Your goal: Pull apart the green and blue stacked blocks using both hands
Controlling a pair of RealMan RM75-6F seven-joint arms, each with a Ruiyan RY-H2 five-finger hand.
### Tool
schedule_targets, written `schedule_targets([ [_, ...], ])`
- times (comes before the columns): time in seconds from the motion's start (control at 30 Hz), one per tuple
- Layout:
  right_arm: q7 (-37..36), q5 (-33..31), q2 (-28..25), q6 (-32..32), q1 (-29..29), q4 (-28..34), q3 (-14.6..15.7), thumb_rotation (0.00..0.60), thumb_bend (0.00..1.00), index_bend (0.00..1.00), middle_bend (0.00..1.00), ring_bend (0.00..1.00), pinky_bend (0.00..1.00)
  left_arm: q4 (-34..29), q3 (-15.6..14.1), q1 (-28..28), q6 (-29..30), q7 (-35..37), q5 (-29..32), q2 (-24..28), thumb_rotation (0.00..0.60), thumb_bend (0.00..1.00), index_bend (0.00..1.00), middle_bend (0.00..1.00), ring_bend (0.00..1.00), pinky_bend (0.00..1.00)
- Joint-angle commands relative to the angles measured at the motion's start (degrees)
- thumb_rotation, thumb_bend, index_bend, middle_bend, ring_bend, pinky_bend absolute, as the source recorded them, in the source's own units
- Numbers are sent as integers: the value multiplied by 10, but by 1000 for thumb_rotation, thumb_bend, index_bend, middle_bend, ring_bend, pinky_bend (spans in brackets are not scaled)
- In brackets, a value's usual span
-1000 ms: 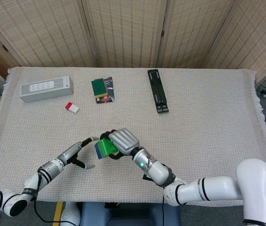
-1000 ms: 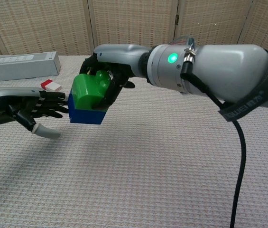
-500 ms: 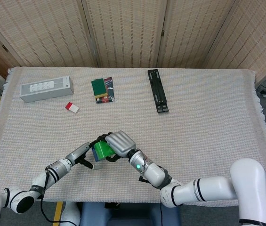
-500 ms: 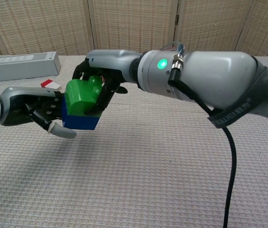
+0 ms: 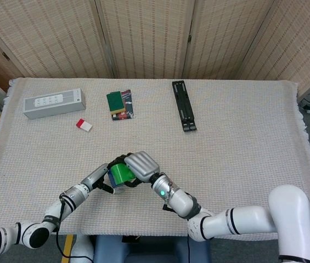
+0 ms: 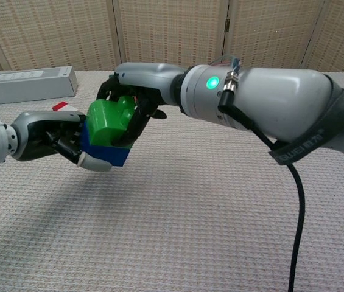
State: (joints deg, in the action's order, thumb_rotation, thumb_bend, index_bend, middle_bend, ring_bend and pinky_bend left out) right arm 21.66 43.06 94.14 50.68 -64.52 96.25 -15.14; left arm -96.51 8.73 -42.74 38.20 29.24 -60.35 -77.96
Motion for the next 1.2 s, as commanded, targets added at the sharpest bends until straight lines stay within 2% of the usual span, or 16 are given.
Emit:
schedule_targets([
  [0.03,-2,1,1,-1,0,-2,1,600,349,916,702,797,833,2,4,3,16,-21,26,-11,600,246,292,104,0,0],
  [0.23,-4,4,3,-4,0,-6,2,600,349,916,702,799,832,4,13,11,34,-38,49,-19,600,246,365,147,0,0],
  [0.47,-7,3,5,-7,0,-13,5,600,349,916,702,799,832,3,22,19,52,-58,69,-29,600,251,498,256,16,0],
  [0.7,-20,15,1,-5,6,-9,1,600,349,916,702,801,833,9,27,18,40,-71,85,-30,600,267,542,282,20,0],
  [0.97,-43,45,-46,20,29,41,-20,600,349,916,702,801,833,21,38,27,43,-71,72,-28,600,283,548,289,22,0],
  [1.07,-38,50,-73,31,41,61,-16,600,348,916,702,802,833,31,41,32,64,-82,61,-32,600,285,547,289,22,0],
  [1.2,-20,57,-113,46,61,84,5,600,348,916,702,804,832,49,32,41,110,-128,34,-32,600,290,547,289,22,0],
])
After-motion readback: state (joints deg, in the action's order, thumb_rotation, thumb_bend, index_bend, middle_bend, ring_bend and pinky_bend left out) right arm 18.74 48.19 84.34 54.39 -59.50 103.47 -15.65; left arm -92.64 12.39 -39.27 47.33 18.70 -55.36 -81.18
